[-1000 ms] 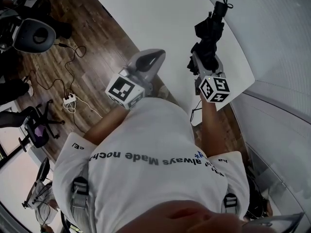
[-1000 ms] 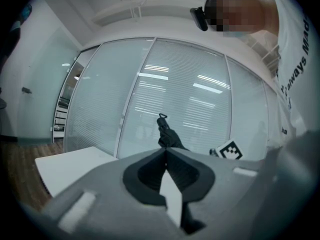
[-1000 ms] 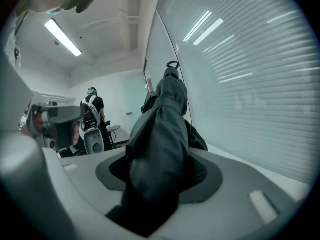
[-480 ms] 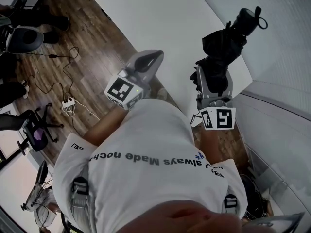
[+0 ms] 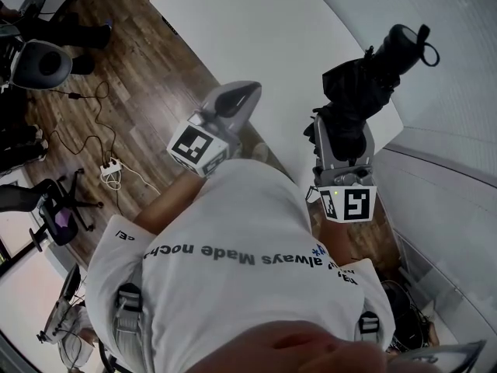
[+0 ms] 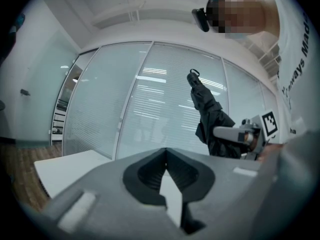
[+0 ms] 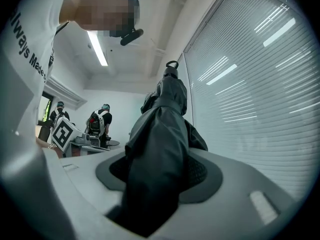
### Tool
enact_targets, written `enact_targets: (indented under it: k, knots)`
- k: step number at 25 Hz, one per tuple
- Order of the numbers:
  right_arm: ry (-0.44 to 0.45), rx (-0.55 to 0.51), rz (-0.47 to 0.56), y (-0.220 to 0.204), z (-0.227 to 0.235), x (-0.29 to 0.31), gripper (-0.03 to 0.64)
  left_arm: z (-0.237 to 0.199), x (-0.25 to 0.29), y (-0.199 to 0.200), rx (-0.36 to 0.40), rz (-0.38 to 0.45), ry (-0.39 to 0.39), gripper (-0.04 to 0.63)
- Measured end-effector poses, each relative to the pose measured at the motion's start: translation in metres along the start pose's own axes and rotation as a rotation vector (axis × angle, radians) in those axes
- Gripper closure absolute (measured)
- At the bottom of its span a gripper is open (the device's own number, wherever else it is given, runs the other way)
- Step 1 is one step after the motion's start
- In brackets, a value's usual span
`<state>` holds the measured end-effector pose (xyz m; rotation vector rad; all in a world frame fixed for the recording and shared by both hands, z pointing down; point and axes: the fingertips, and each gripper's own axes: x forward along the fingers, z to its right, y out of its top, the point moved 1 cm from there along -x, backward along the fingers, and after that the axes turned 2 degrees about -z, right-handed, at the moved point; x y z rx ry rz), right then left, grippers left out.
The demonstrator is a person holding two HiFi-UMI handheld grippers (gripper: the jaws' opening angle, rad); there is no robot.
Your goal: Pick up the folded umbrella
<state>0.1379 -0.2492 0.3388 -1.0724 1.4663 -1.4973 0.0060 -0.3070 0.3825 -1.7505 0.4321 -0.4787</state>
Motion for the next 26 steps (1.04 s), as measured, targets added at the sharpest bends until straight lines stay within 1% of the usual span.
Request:
enact_targets:
  k: [3,5,7,10,12,16,21,26]
  knots:
    - [-0.011,-0.01,0.014,0.014,0.003,-0.034,0.379,0.034,-0.005,0.009,0.012,0.006,-0.006,0.592]
    - [-0.011,-0.017,0.018,0.018,0.002,-0.045,0.379,0.044,-0.008,0.011,0.014,0.009,-0.005,0.592]
    - [-0.008,-0.017,0.016,0.014,-0.001,-0.041,0.379,0.038,-0.009,0.009,0.013,0.01,-0.004,0.592]
    - [-0.003,-0.011,0.007,0.003,-0.004,-0.016,0.379,0.013,-0.007,0.002,0.005,0.004,0.0,0.592]
    - [-0.003,-0.012,0.004,-0.001,-0.006,-0.008,0.379,0.005,-0.006,-0.001,0.001,0.004,-0.001,0.592]
    - [-0.004,-0.012,0.011,0.007,-0.004,-0.024,0.379,0.022,-0.008,0.004,0.009,0.008,-0.007,0.592]
    - [-0.006,-0.022,0.015,0.017,-0.011,-0.032,0.379,0.028,-0.015,0.011,0.01,0.015,-0.008,0.592]
    - [-0.007,-0.029,0.009,0.019,-0.013,-0.019,0.379,0.015,-0.013,0.014,0.009,0.011,-0.009,0.592]
